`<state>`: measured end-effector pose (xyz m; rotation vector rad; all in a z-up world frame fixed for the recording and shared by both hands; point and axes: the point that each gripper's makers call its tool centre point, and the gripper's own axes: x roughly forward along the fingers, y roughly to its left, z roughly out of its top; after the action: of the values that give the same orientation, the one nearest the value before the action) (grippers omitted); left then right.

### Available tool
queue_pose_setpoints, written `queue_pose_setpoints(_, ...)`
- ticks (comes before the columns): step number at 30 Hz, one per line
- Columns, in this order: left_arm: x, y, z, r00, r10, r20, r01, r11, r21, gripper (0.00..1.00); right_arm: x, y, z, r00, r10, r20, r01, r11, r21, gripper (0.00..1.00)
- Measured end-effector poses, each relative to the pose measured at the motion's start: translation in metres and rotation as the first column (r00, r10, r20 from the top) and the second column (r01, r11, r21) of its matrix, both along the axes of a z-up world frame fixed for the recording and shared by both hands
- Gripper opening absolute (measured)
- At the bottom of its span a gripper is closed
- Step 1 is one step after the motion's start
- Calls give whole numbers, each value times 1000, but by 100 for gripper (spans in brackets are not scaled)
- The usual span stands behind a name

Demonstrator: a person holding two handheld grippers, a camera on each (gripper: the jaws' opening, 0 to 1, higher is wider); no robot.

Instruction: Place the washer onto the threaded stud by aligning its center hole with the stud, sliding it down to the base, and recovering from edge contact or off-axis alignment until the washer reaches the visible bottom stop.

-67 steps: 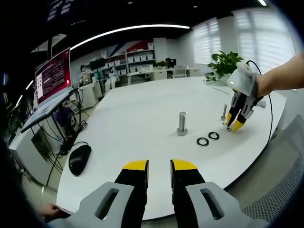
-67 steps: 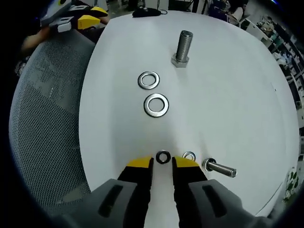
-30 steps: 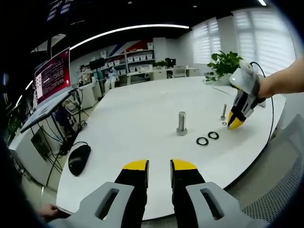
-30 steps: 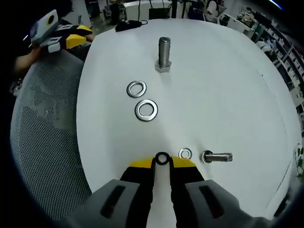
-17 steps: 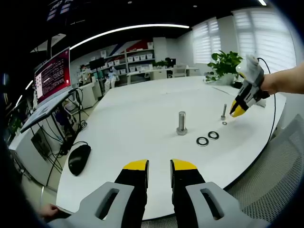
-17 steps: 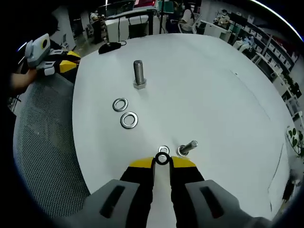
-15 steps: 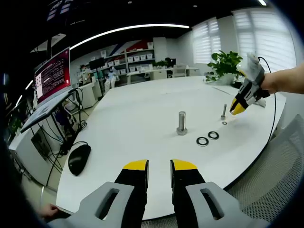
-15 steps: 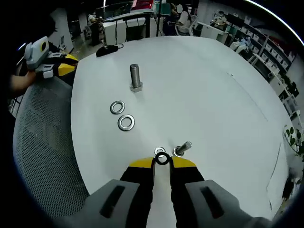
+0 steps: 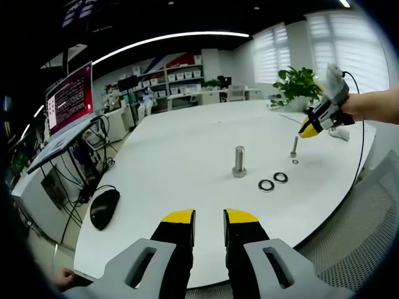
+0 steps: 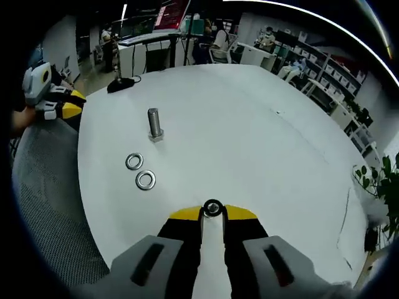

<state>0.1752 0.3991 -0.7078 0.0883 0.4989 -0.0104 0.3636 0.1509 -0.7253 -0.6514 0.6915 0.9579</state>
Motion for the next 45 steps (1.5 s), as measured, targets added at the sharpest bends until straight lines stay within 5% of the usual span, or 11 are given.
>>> queue_pose_setpoints(26,0,1,0,1000,5,1,-5,1000,-5,15,10,4,-16,995,59,-82,-65,996,-68,14)
queue_pose_setpoints(45,0,3,0,1000,11,3,-11,1000,-10,15,9,4,-56,984,81,-156,-106,982,-157,4)
